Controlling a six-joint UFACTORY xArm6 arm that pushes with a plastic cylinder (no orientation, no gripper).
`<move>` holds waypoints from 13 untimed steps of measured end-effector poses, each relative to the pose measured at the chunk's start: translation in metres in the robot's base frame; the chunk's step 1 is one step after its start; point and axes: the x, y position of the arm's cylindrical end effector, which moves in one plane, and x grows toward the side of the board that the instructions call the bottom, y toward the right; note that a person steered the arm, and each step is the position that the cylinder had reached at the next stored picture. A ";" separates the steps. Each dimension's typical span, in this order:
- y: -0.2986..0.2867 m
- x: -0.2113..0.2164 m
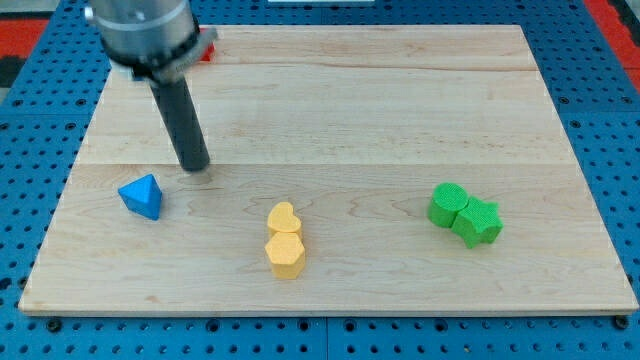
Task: Move the blue triangle into the red blocks
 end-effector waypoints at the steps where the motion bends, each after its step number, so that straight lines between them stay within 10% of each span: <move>1: -0.036 0.067; 5: -0.033 -0.042; 7: -0.064 0.029; 9: -0.081 -0.067; 13: -0.048 -0.113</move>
